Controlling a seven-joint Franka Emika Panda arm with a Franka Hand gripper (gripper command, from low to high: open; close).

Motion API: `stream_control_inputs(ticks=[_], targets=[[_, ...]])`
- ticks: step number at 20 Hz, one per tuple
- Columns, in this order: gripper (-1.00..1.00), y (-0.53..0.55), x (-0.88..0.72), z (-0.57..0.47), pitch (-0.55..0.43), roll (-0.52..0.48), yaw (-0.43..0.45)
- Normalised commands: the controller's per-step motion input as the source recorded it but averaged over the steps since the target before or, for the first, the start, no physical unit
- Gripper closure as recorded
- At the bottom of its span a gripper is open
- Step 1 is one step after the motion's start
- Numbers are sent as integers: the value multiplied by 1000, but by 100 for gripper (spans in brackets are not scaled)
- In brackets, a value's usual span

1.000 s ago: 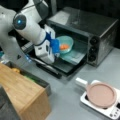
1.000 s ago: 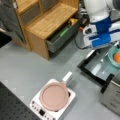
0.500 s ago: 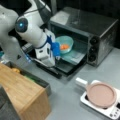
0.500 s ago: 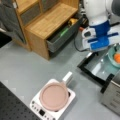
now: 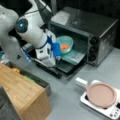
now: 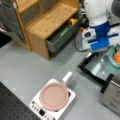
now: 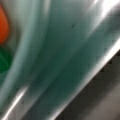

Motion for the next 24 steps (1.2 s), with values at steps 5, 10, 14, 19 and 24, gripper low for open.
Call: stream_control_inputs(ticks=[5, 10, 14, 19, 24], targets=[[-100, 145, -92, -26, -96, 44, -80], [100, 181, -87, 21, -77, 20, -87], [100, 207, -83, 59, -45, -10, -99], [100, 252, -76, 69, -31, -39, -122], [100, 243, -57, 69, -29, -64, -117]])
